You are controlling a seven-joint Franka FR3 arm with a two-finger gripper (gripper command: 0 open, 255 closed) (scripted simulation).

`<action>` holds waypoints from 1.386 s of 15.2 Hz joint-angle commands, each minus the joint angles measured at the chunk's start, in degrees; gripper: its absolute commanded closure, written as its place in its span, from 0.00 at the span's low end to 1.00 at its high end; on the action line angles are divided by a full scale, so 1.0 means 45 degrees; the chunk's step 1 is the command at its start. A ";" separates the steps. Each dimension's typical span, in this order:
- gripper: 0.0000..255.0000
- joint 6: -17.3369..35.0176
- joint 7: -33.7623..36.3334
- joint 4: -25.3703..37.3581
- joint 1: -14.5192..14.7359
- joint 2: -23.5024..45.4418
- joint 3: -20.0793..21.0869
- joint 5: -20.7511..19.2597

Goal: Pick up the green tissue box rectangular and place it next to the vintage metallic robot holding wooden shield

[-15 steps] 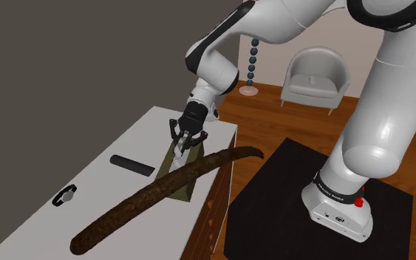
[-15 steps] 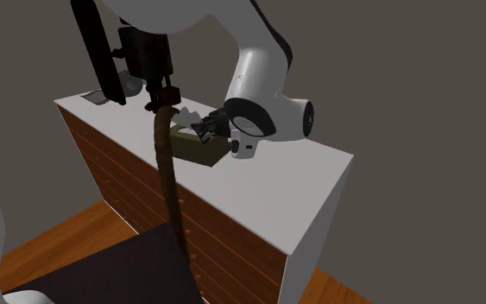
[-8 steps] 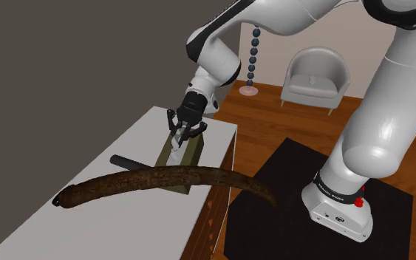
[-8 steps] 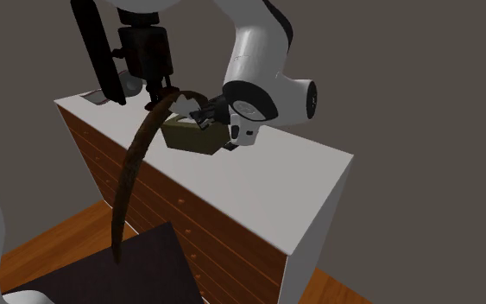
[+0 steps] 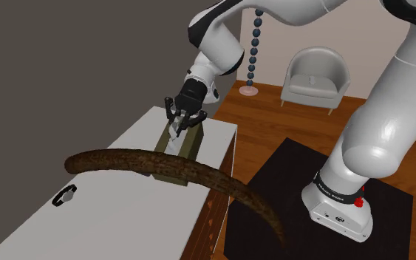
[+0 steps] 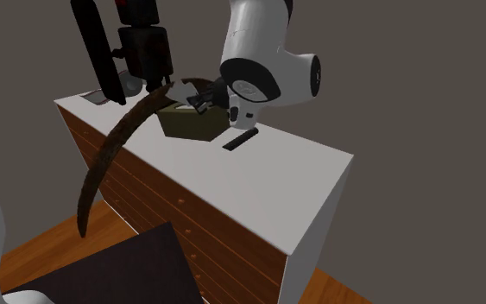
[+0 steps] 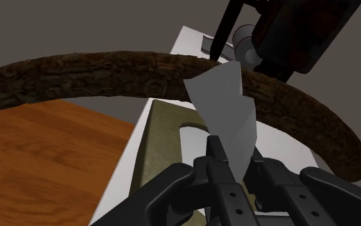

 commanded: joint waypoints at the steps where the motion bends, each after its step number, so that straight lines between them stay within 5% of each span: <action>1: 1.00 -0.0154 0.0248 0.0110 -0.0021 -0.0185 -0.0022 -0.0015; 21: 1.00 -0.1500 0.2844 0.1566 -0.0120 -0.1643 -0.0188 -0.0038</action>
